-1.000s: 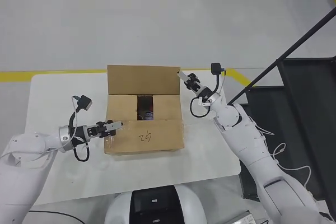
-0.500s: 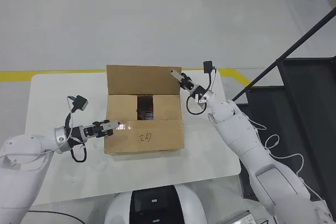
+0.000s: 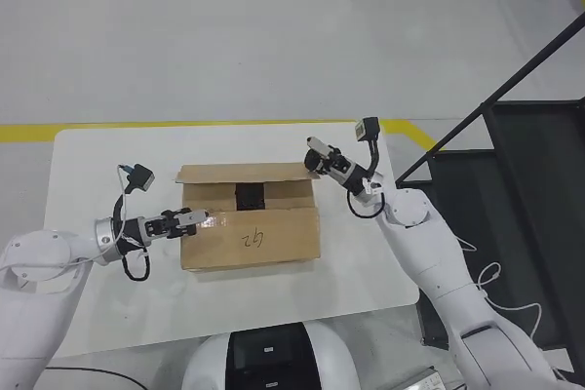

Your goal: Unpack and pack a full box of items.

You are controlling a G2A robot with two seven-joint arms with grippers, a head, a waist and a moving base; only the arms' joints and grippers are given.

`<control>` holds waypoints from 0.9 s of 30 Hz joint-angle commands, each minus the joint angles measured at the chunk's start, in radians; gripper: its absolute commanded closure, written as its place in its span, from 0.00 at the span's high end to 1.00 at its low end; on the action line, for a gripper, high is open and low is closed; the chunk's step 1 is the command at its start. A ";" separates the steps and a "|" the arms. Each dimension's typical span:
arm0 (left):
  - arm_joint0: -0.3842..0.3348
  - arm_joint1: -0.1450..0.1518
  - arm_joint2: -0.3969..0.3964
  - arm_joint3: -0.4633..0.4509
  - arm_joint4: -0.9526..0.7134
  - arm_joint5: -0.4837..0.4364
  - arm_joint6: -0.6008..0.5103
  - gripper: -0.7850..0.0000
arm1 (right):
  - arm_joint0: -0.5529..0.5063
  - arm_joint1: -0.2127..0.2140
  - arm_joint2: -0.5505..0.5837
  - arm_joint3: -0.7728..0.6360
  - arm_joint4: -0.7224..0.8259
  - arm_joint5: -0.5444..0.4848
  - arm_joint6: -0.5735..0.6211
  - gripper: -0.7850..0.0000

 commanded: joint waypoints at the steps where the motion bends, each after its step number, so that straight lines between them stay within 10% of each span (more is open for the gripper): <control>1: 0.000 0.000 0.000 0.001 -0.003 -0.003 0.001 1.00 | -0.034 0.008 0.013 -0.047 -0.031 0.031 0.019 1.00; 27: -0.020 -0.010 0.007 0.067 -0.056 0.131 0.142 1.00 | -0.117 0.033 0.045 -0.160 -0.225 0.136 -0.035 1.00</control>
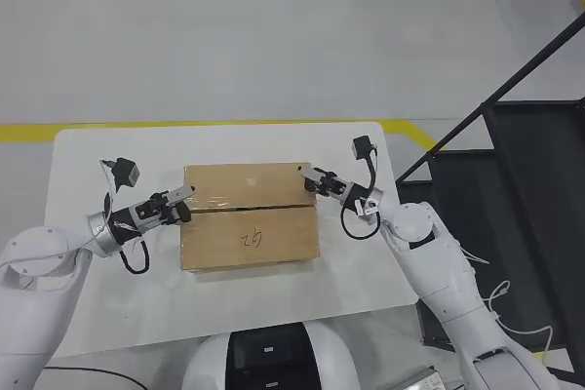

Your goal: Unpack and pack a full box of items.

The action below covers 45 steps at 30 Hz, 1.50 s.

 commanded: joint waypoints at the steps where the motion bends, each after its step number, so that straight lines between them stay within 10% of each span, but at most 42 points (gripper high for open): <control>1: -0.009 -0.002 0.010 0.010 -0.007 0.016 0.000 1.00 | -0.002 0.002 0.005 -0.005 -0.002 0.000 0.000 1.00; 26: -0.084 -0.008 0.076 0.034 0.128 0.115 -0.008 1.00 | -0.285 0.040 0.214 -0.292 0.152 0.238 -0.012 1.00; 37: -0.084 -0.008 0.076 0.034 0.128 0.115 -0.008 1.00 | -0.392 0.052 0.217 -0.234 0.215 0.332 0.122 1.00; 45: -0.084 -0.008 0.076 0.034 0.128 0.115 -0.008 1.00 | -0.353 0.040 0.184 -0.061 0.265 0.331 0.000 1.00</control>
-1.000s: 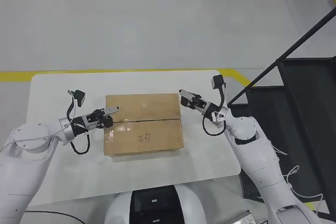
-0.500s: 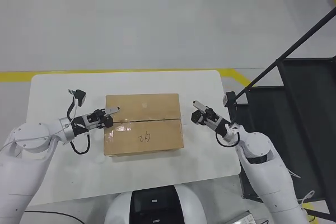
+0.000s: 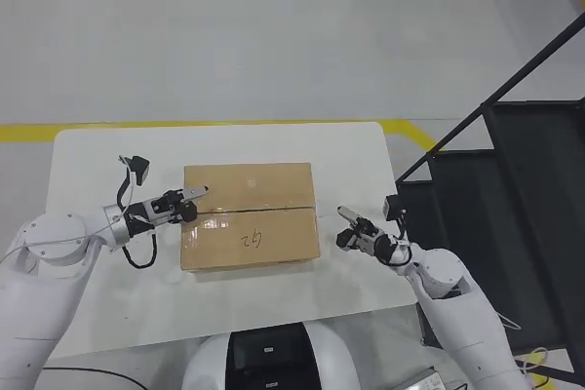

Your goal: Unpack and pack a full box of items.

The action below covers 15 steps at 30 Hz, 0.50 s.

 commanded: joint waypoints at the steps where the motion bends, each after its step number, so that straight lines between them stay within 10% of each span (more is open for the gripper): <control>1: 0.000 0.000 0.000 0.000 0.000 0.000 0.000 1.00 | 0.012 -0.006 -0.011 0.048 0.039 -0.007 -0.036 1.00; 15: 0.000 0.000 0.000 0.000 0.000 0.000 0.000 1.00 | 0.069 -0.054 -0.082 0.227 0.206 -0.142 -0.324 1.00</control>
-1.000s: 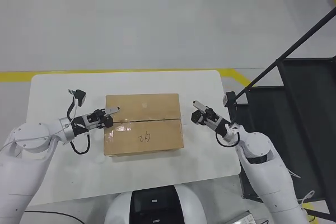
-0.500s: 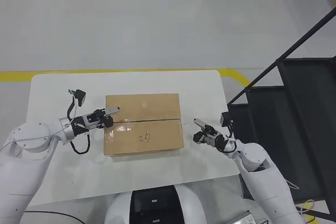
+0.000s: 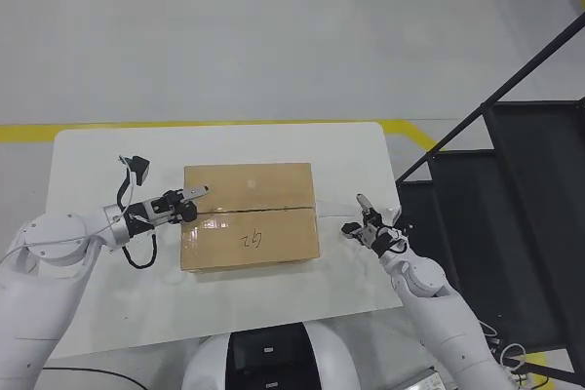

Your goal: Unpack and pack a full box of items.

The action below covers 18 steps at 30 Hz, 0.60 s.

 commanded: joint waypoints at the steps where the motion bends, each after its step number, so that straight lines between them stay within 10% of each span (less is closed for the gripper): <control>1: 0.000 0.000 0.000 0.000 0.000 0.000 0.000 1.00 | 0.005 -0.003 0.003 0.017 0.004 -0.012 -0.027 1.00; 9: 0.000 0.000 0.000 0.000 0.000 0.000 0.000 1.00 | 0.021 -0.013 0.007 0.058 0.024 -0.065 -0.071 1.00; 11: 0.000 0.000 0.000 0.000 0.000 0.000 0.000 1.00 | 0.029 -0.015 0.005 0.072 0.025 -0.066 -0.081 0.84; 12: 0.000 0.000 0.000 0.000 0.000 0.000 0.000 1.00 | 0.032 -0.016 0.005 0.079 0.026 -0.066 -0.089 0.51; 15: 0.000 0.000 0.000 0.000 0.000 0.000 0.000 1.00 | 0.039 -0.022 0.004 0.096 0.047 -0.070 -0.111 0.00; 18: 0.000 0.000 0.000 0.000 0.000 0.000 0.000 1.00 | 0.042 -0.026 0.003 0.107 0.058 -0.078 -0.127 0.00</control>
